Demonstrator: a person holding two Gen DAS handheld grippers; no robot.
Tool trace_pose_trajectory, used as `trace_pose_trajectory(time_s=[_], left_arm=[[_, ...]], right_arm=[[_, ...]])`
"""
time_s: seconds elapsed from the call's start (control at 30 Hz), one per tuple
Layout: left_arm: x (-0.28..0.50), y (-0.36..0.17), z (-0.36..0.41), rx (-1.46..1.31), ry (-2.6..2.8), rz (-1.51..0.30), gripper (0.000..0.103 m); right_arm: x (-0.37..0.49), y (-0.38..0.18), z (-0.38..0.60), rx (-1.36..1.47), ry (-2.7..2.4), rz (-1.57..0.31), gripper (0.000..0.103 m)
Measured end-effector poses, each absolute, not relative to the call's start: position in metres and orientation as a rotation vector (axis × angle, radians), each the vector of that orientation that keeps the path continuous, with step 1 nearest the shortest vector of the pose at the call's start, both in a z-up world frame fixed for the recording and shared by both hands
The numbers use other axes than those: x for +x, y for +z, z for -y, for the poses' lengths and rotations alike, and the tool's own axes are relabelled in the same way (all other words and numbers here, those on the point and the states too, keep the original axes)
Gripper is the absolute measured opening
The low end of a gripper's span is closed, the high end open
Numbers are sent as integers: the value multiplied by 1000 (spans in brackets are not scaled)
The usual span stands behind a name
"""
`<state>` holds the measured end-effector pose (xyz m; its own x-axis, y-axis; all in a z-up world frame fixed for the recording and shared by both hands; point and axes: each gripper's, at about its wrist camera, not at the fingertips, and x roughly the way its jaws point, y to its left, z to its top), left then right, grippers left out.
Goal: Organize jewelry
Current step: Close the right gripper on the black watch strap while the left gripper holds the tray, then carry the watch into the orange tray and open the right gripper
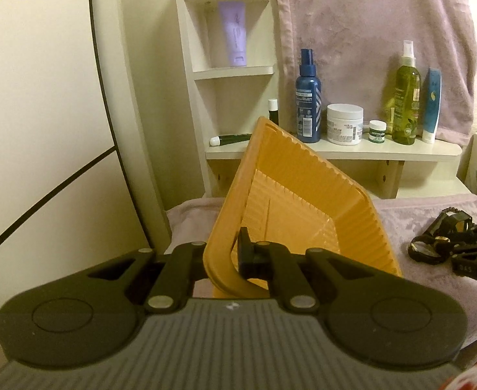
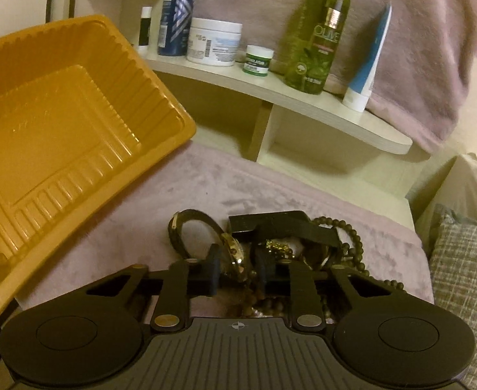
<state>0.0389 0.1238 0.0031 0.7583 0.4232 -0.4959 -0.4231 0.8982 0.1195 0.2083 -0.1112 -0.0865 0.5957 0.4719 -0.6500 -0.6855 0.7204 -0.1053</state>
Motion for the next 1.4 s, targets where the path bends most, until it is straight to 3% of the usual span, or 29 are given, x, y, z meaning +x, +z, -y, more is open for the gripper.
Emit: trace_pose_trajectory(time_s=[0.2,0.93,1.4], left_arm=[[41,3,-123,10,456,-546,7],[43,3,-124,23,443,-552,6],[43,4,-125,21,437,-561,6]], right_arm=[[206,-83,113,-373,679,-620,9],[172,-21,111,-41,841,-650,9],[153,-48,70,-5,975,-778,9]])
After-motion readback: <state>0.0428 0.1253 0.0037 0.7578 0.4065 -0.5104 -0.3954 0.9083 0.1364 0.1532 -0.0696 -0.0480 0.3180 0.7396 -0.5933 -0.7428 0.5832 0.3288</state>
